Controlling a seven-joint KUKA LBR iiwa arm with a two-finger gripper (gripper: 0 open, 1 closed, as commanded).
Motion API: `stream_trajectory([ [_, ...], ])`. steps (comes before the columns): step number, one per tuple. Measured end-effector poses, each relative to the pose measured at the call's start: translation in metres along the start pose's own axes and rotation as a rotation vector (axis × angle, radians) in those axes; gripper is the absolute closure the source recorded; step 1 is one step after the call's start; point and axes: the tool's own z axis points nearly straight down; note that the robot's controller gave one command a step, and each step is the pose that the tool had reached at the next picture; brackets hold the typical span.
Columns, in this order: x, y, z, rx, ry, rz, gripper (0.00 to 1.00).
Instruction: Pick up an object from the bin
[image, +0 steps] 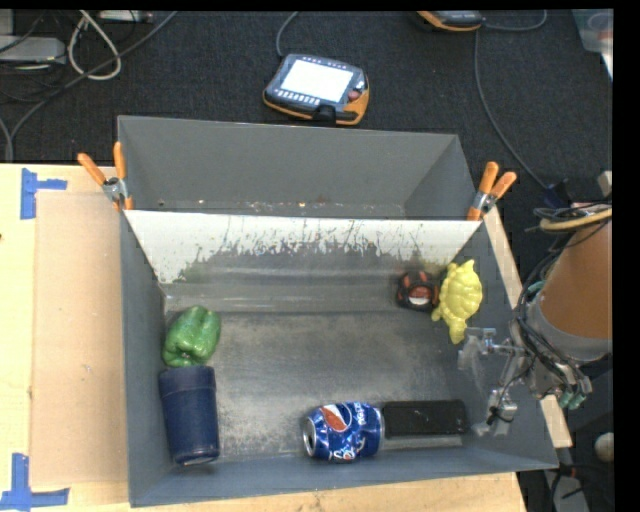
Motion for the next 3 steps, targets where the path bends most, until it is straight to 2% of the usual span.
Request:
stream_trajectory([
  [1, -0.002, 0.001, -0.004, 0.002, -0.007, -0.005, 0.0],
  [2, -0.02, 0.014, 0.092, -0.002, 0.001, 0.05, 0.0],
  [3, -0.024, 0.014, 0.01, 0.007, -0.021, -0.115, 0.0],
])
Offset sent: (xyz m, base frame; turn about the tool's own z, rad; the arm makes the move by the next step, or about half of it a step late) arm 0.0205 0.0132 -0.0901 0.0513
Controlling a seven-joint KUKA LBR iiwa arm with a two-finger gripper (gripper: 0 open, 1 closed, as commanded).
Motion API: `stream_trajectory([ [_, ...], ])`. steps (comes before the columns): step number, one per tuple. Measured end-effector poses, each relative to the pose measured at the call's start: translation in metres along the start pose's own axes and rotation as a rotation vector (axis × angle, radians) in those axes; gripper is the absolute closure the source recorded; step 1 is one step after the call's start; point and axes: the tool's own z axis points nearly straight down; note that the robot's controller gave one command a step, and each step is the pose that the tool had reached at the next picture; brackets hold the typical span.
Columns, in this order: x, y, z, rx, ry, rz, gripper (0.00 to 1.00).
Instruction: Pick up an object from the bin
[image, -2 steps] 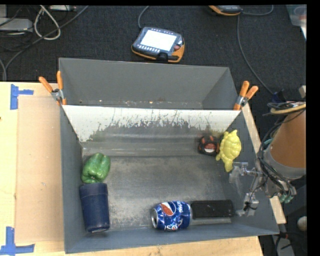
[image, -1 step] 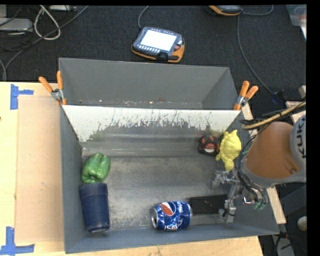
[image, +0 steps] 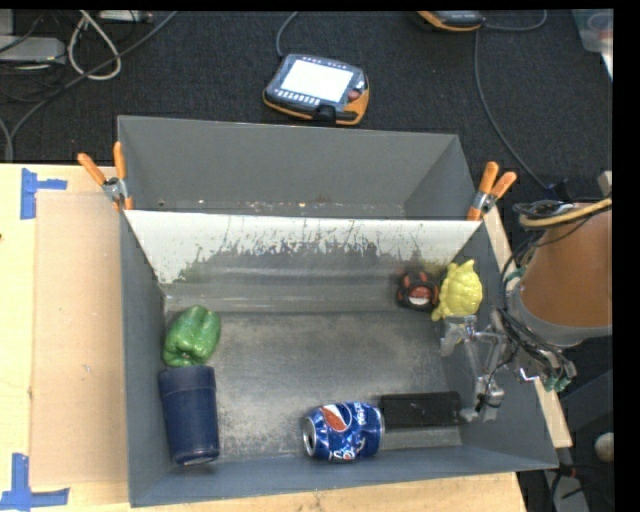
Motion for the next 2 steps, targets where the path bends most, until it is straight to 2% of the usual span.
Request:
stream_trajectory([
  [1, 0.005, 0.002, 0.078, -0.008, 0.023, 0.154, 0.0],
  [2, 0.005, 0.016, 0.08, -0.001, 0.0, 0.097, 0.0],
])
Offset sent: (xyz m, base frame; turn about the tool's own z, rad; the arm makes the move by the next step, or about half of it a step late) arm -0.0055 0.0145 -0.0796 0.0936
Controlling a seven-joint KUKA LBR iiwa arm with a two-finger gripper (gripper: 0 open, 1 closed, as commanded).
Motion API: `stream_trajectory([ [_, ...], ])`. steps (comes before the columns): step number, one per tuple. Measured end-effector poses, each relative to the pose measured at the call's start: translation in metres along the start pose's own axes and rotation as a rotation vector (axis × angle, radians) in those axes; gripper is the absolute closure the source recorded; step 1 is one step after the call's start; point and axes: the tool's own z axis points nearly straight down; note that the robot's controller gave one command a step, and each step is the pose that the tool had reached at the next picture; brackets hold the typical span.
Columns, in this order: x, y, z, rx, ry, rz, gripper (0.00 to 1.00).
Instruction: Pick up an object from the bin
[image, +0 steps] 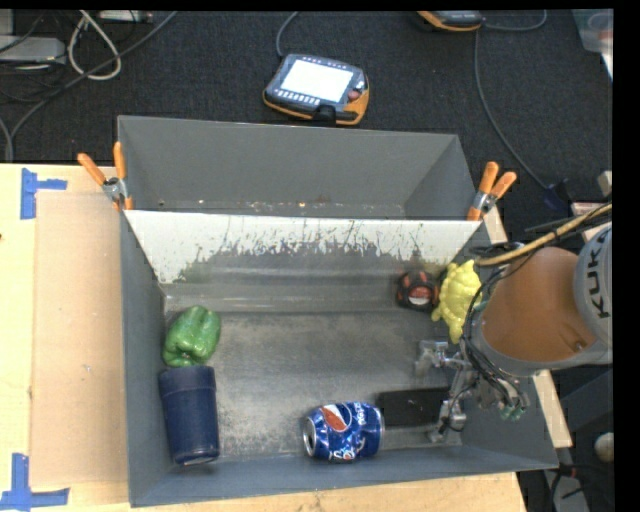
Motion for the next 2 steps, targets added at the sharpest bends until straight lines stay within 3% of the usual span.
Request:
stream_trajectory([
  [1, -0.0011, -0.0113, -0.0019, -0.006, 0.02, 0.048, 1.0],
  [2, -0.0011, -0.0112, -0.0018, -0.006, 0.02, 0.047, 1.0],
])
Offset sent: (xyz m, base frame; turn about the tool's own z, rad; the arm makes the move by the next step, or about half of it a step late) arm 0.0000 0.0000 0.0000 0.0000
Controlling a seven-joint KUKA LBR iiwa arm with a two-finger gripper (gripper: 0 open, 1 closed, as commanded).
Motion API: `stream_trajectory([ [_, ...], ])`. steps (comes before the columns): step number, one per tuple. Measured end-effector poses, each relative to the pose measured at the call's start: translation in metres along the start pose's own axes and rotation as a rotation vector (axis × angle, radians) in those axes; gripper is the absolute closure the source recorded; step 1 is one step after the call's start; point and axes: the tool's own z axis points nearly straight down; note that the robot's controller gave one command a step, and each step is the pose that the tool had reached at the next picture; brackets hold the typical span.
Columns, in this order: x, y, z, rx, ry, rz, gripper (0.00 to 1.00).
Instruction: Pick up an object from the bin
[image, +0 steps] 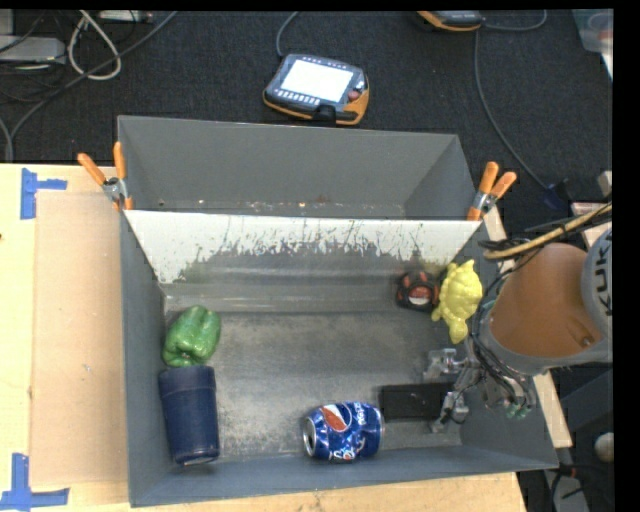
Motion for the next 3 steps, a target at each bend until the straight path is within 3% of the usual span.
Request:
stream_trajectory([
  [2, 0.003, 0.001, -0.015, -0.003, 0.01, -0.003, 1.0],
  [3, 0.001, 0.001, -0.043, -0.001, 0.002, -0.004, 1.0],
])
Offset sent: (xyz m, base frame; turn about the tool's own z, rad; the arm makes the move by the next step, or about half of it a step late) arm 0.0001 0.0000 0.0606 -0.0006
